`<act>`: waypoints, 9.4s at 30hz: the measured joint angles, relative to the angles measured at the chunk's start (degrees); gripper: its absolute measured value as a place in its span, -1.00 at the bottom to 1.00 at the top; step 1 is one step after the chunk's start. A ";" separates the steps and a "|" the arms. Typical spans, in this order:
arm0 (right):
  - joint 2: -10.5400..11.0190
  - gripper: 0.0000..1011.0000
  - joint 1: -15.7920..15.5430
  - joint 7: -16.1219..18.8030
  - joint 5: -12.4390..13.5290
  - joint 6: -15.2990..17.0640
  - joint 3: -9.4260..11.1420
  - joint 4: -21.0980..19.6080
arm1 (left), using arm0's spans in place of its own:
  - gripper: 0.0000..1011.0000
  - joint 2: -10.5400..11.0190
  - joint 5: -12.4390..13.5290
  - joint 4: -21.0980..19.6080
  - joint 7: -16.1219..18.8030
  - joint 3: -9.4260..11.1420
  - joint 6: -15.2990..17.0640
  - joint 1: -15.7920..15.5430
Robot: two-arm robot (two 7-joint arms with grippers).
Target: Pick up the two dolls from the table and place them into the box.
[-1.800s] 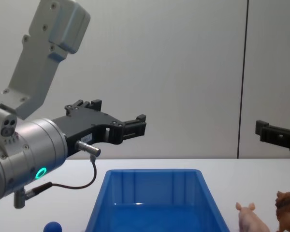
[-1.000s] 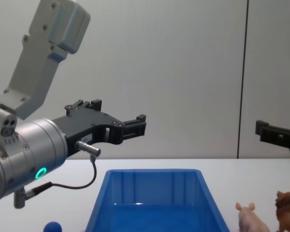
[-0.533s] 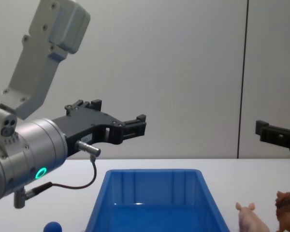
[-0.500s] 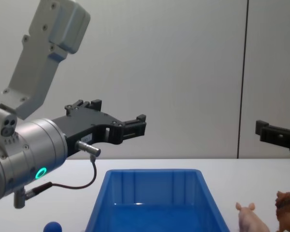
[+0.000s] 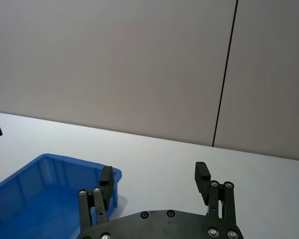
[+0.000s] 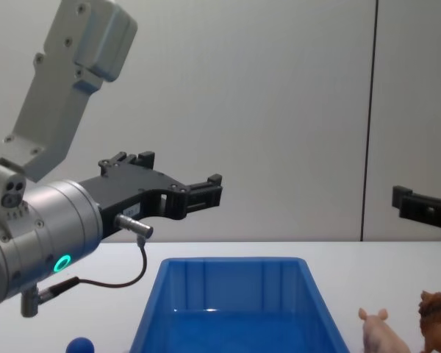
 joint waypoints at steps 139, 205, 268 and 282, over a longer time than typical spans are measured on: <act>-14.03 0.67 11.79 10.35 -12.48 15.64 -6.94 12.17 | 0.98 0.00 0.00 0.00 0.00 0.00 0.00 0.00; -9.75 0.08 1.65 -2.20 -9.29 18.79 -3.86 10.28 | 0.98 0.00 0.00 0.00 0.00 0.00 0.00 0.00; -14.93 0.88 10.38 9.32 -10.48 11.63 -4.99 13.81 | 0.98 0.00 0.00 0.00 0.00 0.00 0.00 0.00; -12.79 0.98 7.42 0.87 -11.18 11.60 -3.14 10.26 | 0.98 0.00 0.00 0.00 0.00 0.00 0.00 0.00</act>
